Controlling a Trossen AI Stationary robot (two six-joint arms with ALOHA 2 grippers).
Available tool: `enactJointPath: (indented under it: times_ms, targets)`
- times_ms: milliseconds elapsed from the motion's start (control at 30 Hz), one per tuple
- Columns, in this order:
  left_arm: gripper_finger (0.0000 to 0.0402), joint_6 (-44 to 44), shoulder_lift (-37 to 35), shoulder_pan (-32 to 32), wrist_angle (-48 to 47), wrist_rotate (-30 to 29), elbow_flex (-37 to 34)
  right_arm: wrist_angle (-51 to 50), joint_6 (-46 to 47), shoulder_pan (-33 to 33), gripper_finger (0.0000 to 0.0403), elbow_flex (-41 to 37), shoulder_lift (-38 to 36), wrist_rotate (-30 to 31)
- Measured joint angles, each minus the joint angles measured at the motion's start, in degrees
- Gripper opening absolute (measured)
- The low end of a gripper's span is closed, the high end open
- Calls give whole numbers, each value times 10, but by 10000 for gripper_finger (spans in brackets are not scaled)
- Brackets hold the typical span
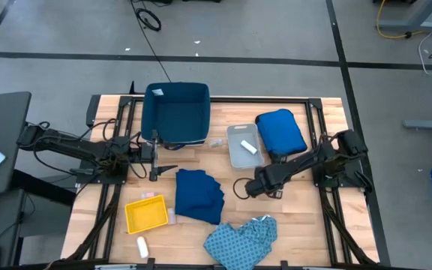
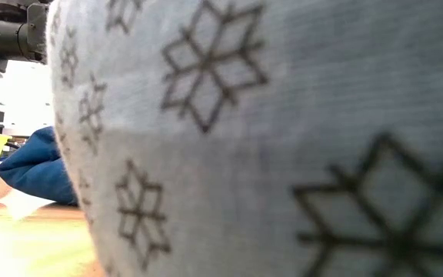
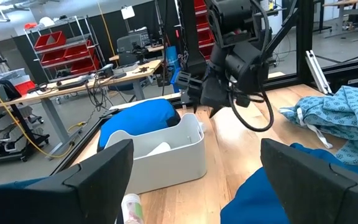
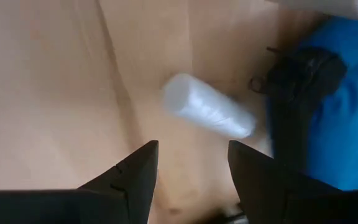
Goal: Pick & place medical supplies in basket/bin
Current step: Put the right white rolled gauze into the gray bin
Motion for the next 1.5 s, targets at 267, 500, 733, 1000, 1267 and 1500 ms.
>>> enactJointPath:
  times_ms: [267, 500, 733, 1000, 1267, 1500]
  targets:
    - [355, 0, 0, 0, 0, 0, 0, 110, -168, 17, 205, -64, 0, 19]
    - [355, -2, 0, 0, 0, 0, 0, 144, -200, 16, 203, -86, -4, 5]
    - [355, -2, 0, 0, 0, 0, 0, 144, -198, 23, 147, -87, -3, -14]
    - [355, -2, 0, 0, 0, 0, 0, 131, -160, 25, 15, -71, 0, -39]
    - [355, -3, 0, 0, 0, 0, 0, 108, -130, 50, 10, 25, 1, -12]
    - [355, -7, 0, 0, 0, 11, 0, 44, -90, 74, 10, 134, 1, 29]
